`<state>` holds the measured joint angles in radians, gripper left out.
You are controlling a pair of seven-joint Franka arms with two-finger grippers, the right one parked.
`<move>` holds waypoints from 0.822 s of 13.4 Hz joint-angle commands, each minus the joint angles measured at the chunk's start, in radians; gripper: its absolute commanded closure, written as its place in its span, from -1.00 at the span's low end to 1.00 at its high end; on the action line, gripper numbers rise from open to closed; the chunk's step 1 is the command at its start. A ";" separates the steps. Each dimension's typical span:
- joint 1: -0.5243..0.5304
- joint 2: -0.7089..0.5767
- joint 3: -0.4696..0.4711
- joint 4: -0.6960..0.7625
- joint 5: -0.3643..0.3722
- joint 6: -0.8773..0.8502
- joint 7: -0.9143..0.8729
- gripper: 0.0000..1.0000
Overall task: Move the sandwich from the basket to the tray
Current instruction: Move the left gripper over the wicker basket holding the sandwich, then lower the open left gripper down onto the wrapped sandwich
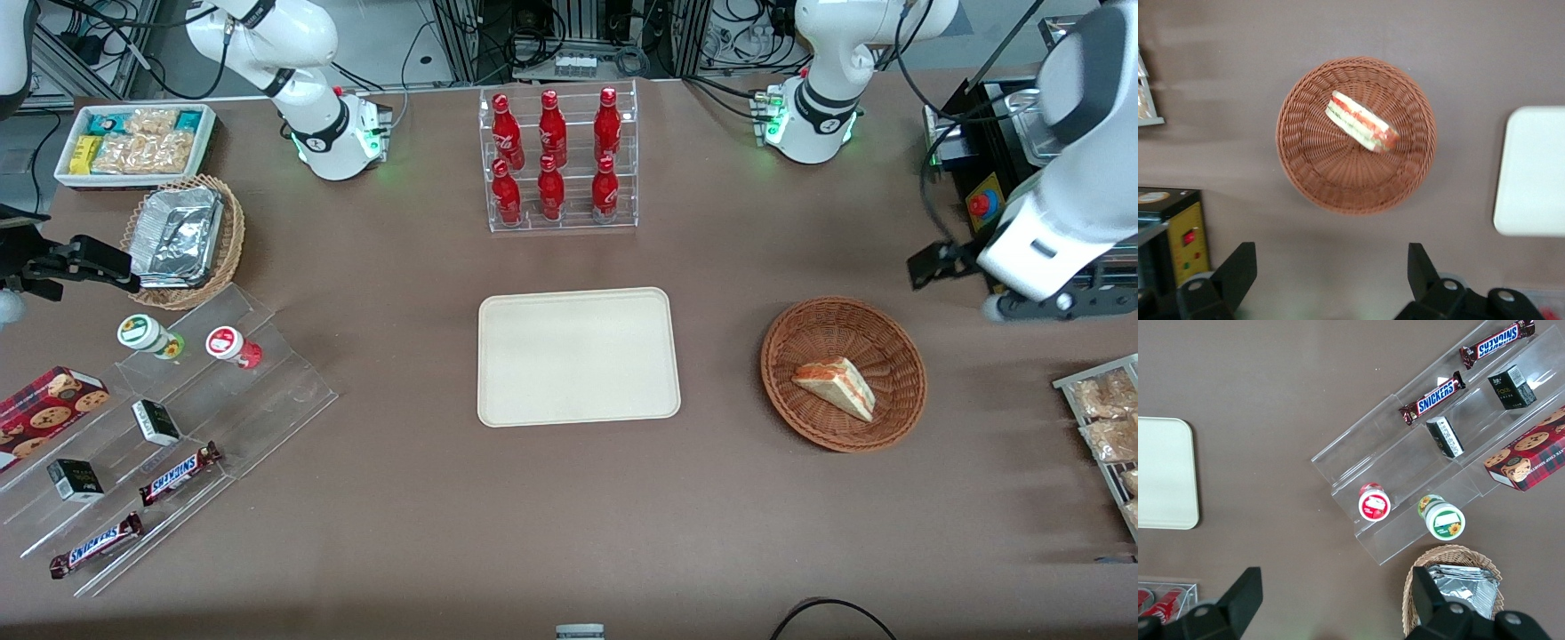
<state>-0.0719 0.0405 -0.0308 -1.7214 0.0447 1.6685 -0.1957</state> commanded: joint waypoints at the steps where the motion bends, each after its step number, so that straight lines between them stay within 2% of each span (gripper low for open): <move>1: -0.006 -0.047 -0.008 -0.165 0.015 0.152 -0.230 -1.00; 6: -0.035 0.036 -0.011 -0.343 0.017 0.501 -0.667 -1.00; 7: -0.046 0.061 -0.011 -0.351 0.020 0.529 -0.715 -1.00; 9: -0.048 0.111 -0.011 -0.351 0.072 0.560 -0.772 -1.00; 11: -0.048 0.160 -0.011 -0.353 0.099 0.592 -0.778 -1.00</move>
<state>-0.1127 0.1638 -0.0471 -2.0799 0.1083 2.2308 -0.9385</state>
